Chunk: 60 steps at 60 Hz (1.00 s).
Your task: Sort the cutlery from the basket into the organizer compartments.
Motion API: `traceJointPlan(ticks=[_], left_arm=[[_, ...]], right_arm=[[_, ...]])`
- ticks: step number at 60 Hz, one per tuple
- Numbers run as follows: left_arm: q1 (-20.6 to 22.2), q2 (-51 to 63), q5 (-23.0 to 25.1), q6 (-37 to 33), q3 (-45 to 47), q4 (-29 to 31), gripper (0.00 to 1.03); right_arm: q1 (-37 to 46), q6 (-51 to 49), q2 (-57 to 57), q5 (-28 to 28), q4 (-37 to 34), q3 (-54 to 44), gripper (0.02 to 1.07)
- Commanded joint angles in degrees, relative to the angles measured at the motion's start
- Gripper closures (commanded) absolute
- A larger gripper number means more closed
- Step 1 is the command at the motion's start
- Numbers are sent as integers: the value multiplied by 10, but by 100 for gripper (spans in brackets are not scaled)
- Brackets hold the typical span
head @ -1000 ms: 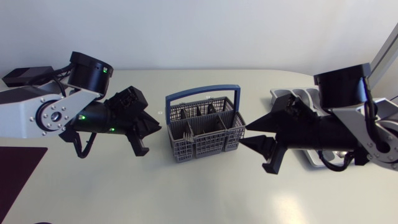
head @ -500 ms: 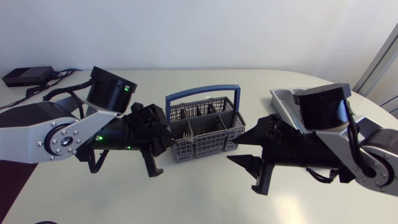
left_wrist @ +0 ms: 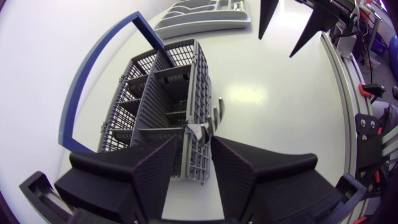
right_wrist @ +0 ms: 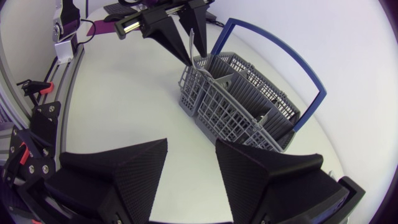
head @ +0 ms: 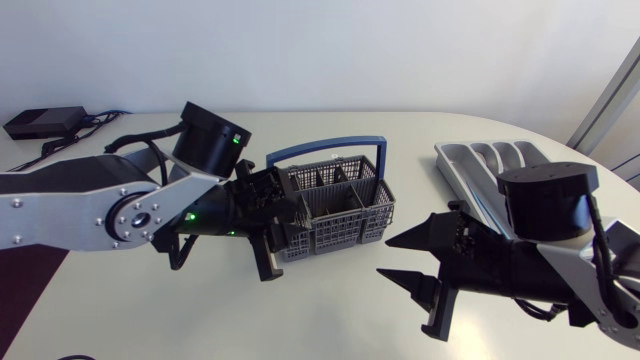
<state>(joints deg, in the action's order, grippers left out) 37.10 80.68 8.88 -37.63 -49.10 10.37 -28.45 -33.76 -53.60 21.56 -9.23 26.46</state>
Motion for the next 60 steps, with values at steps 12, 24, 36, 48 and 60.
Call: traceJointPlan(ticks=[12,24,36,48,60], left_arm=[[4,6,3,-16,-26,3,61],[7,4,18,-17,-36,16,61],[9,-4,40,-17,-51,37,70],[4,-2,61,-16,-57,60,79],[-1,-2,73,-16,-66,83,88]], right_arm=[[8,-22,11,-3,-12,-20,49],[9,-23,11,-3,-12,-28,49],[8,-20,11,-2,-10,-22,48],[2,-13,3,-5,-7,-12,46],[1,-13,2,-6,-6,-14,46]])
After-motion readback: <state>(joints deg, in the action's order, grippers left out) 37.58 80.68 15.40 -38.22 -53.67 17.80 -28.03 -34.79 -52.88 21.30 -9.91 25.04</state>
